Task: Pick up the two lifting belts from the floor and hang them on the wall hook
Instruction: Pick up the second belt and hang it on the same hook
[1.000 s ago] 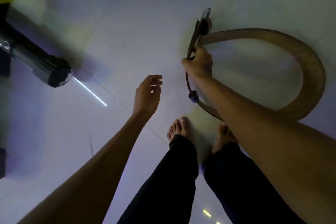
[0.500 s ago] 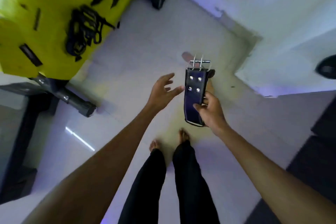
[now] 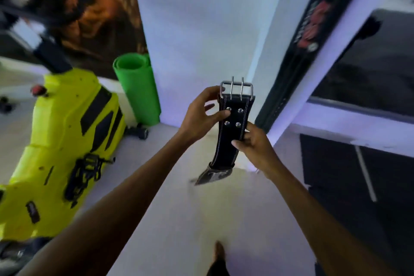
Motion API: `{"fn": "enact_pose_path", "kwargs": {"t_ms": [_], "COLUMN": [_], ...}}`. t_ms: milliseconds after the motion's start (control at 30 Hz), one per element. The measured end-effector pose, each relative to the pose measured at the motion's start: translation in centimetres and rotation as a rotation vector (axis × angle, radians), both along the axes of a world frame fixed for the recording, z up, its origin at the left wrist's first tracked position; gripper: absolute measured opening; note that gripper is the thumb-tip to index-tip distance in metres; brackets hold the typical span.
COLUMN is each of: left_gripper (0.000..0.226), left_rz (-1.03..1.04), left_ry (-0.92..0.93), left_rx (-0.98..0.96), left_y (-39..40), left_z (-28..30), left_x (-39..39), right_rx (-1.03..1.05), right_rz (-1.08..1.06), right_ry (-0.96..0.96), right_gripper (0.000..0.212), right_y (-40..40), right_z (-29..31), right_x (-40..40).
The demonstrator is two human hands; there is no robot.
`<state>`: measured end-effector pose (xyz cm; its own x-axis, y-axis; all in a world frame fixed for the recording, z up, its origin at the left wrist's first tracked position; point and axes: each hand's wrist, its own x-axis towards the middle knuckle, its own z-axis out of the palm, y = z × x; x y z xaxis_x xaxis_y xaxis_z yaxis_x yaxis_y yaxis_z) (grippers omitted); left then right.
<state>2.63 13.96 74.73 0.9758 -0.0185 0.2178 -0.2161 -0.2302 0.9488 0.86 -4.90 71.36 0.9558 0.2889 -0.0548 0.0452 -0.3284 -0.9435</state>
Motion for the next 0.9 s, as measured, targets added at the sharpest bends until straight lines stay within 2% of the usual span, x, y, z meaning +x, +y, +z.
{"fn": "enact_pose_path", "kwargs": {"t_ms": [67, 167, 200, 333, 467, 567, 600, 700, 733, 800, 900], "left_gripper": [0.05, 0.053, 0.054, 0.051, 0.049, 0.045, 0.043, 0.04, 0.039, 0.037, 0.036], "left_rz": [-0.054, -0.097, -0.096, -0.04, -0.019, -0.009, -0.005, 0.038, 0.065, 0.103, 0.113], "left_ry": [-0.072, -0.18, -0.216, -0.34, -0.414, -0.46, -0.475, -0.515, -0.525, -0.554, -0.602], "left_rx": [-0.028, -0.044, -0.04, -0.072, -0.164, -0.245, -0.272, -0.344, -0.373, -0.411, -0.448], "left_y": [-2.4, -6.3, -7.6, -11.4, -15.8, -19.2, -20.2, -22.9, -23.6, -24.7, -25.4], "left_z": [4.8, 10.5, 12.2, 17.1, 22.2, 26.1, 27.3, 30.6, 31.7, 34.0, 37.5], "left_x": [-1.0, -2.6, -3.3, -5.7, -8.6, -10.1, -10.6, -11.5, -11.7, -12.1, -12.6], "right_rx": [0.075, 0.203, 0.231, 0.272, 0.333, 0.356, 0.376, 0.414, 0.407, 0.358, 0.318], "right_rz": [-0.054, -0.145, -0.188, -0.277, -0.305, -0.283, -0.275, -0.276, -0.276, -0.315, -0.42], "right_ry": [-0.051, -0.124, -0.159, -0.358, -0.507, -0.568, -0.585, -0.611, -0.611, -0.64, -0.693], "right_gripper": [0.039, 0.02, 0.021, 0.05, 0.041, 0.049, 0.043, 0.007, 0.007, 0.016, 0.051], "right_y": [-1.7, -4.1, -5.1, -9.4, -13.5, -15.8, -16.6, -18.4, -18.7, -19.1, -19.7], "right_z": [4.1, 10.3, 12.4, 19.2, 25.1, 28.3, 29.1, 30.5, 30.3, 28.5, 25.9], "right_x": [-1.4, -3.6, -4.1, -5.8, -7.0, -8.0, -8.1, -8.6, -8.8, -8.9, -9.9]}}
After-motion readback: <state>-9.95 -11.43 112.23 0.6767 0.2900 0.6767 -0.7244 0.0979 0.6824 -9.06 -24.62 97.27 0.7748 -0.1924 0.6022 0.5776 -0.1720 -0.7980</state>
